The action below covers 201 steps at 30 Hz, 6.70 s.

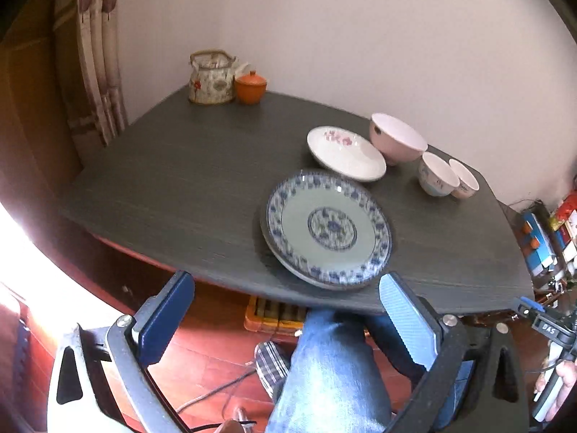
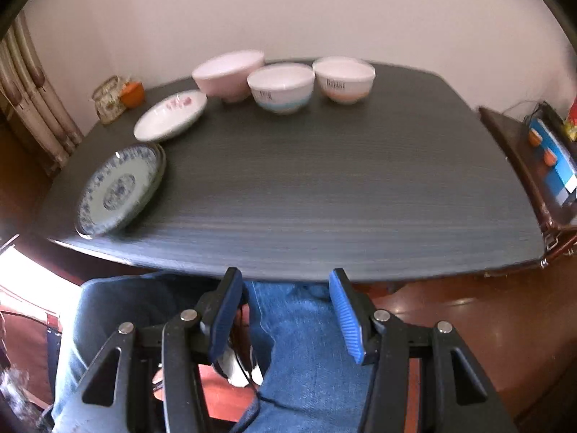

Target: Organize plates and bowls

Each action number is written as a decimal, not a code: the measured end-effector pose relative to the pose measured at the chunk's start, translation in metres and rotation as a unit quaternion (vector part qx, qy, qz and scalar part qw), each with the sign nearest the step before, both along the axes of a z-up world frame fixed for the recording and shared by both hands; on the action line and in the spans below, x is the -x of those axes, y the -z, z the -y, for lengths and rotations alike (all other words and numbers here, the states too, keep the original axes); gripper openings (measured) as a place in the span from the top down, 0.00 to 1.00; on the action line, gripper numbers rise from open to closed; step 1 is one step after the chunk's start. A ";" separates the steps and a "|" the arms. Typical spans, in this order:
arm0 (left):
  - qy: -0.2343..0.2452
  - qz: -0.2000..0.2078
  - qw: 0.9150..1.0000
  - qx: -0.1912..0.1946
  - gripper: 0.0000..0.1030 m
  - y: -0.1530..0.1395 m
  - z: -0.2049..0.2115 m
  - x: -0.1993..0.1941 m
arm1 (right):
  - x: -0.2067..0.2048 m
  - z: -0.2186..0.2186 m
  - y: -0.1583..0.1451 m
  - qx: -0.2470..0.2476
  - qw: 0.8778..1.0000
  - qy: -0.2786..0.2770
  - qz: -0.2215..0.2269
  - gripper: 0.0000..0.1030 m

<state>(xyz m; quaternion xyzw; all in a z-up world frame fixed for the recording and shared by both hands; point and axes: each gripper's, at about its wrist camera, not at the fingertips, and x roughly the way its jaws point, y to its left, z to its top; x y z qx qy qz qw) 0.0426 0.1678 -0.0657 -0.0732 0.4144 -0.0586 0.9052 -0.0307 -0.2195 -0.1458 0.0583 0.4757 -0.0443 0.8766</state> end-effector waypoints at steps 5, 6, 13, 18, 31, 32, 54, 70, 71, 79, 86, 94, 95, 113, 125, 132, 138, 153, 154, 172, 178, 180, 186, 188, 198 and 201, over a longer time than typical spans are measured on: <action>0.000 0.006 1.000 -0.021 0.01 -0.022 -0.001 -0.019 | -0.018 -0.020 -0.028 0.013 0.999 -0.021 0.024 0.45; 0.000 0.006 1.000 -0.028 0.01 -0.024 0.000 -0.024 | -0.023 -0.022 -0.033 0.014 0.999 -0.024 0.026 0.45; 0.010 0.010 0.999 -0.049 0.01 -0.027 0.011 -0.040 | -0.053 -0.045 -0.046 0.031 0.998 -0.047 0.027 0.44; 0.018 -0.001 0.999 -0.047 0.01 -0.018 0.016 -0.051 | -0.062 -0.051 -0.039 0.038 0.998 -0.057 0.016 0.44; 0.058 -0.074 0.994 -0.048 0.01 -0.002 0.013 -0.239 | -0.178 -0.094 -0.016 0.060 0.994 -0.085 -0.019 0.44; 0.066 -0.085 0.993 -0.053 0.01 0.005 0.017 -0.257 | -0.195 -0.100 -0.013 0.057 0.994 -0.088 -0.024 0.44; 0.156 -0.187 0.969 -0.036 0.75 0.120 0.093 -0.397 | -0.381 -0.135 0.093 -0.012 0.992 -0.009 -0.126 0.48; 0.126 -0.188 0.973 -0.033 0.84 0.109 0.073 -0.386 | -0.395 -0.145 0.083 -0.032 0.993 -0.025 -0.110 0.79; 0.129 -0.181 0.974 -0.037 0.84 0.107 0.075 -0.384 | -0.396 -0.144 0.083 -0.031 0.994 -0.023 -0.105 0.79; 0.112 -0.147 0.983 -0.017 0.85 0.092 0.045 -0.369 | -0.379 -0.146 0.064 -0.014 0.997 -0.053 -0.059 0.79; 0.107 -0.097 0.989 -0.029 0.86 0.046 0.030 -0.312 | -0.337 -0.157 0.027 -0.034 0.995 -0.088 -0.020 0.79; 0.083 -0.088 0.992 -0.040 0.84 0.057 0.018 -0.198 | -0.238 -0.177 0.012 -0.039 0.991 -0.127 -0.013 0.80; 0.077 -0.090 0.992 -0.039 0.84 0.063 0.017 -0.187 | -0.228 -0.180 0.014 -0.031 0.990 -0.133 -0.015 0.80; 0.038 -0.014 0.999 -0.032 0.01 0.072 0.025 -0.142 | -0.195 -0.171 0.048 -0.011 0.991 -0.132 -0.020 0.78; -0.209 -0.139 0.957 -0.144 0.01 0.103 -0.066 -0.157 | -0.130 -0.038 -0.004 -0.054 0.998 -0.034 0.006 0.57; -0.154 -0.167 0.947 -0.229 0.01 0.125 -0.060 -0.158 | -0.093 0.005 -0.014 -0.060 0.998 -0.007 0.009 0.57; -0.087 -0.118 0.957 -0.251 0.01 0.135 -0.040 -0.144 | -0.080 0.014 -0.013 -0.073 0.997 0.000 0.010 0.57; 0.028 -0.066 0.970 -0.233 0.02 0.133 0.057 -0.167 | -0.075 0.025 -0.017 -0.035 0.999 0.018 0.003 0.57; 0.029 -0.071 0.972 -0.224 0.02 0.133 0.058 -0.169 | -0.076 0.028 -0.016 -0.037 0.999 0.020 0.001 0.57; 0.145 -0.028 0.986 -0.081 0.01 -0.030 0.136 -0.176 | -0.139 0.087 -0.047 0.013 1.000 0.021 -0.004 0.57; 0.165 -0.081 0.983 -0.022 0.01 -0.029 0.210 -0.214 | -0.178 0.102 -0.060 0.038 0.999 0.013 0.002 0.53; 0.143 -0.110 0.984 -0.007 0.01 -0.019 0.242 -0.226 | -0.191 0.108 -0.059 0.047 0.999 0.014 -0.002 0.53; 0.132 -0.152 0.979 -0.015 0.01 0.011 0.322 -0.251 | -0.242 0.146 -0.060 0.070 0.997 0.032 -0.014 0.53; 0.136 -0.166 0.977 0.008 0.01 0.018 0.337 -0.255 | -0.254 0.162 -0.056 0.060 0.997 0.037 -0.024 0.53; 0.111 -0.161 0.980 -0.023 0.02 0.056 0.365 -0.266 | -0.271 0.196 -0.020 0.029 0.997 0.056 -0.043 0.53; 0.097 -0.159 0.982 -0.014 0.02 0.058 0.355 -0.269 | -0.270 0.197 -0.016 0.020 0.997 0.058 -0.038 0.53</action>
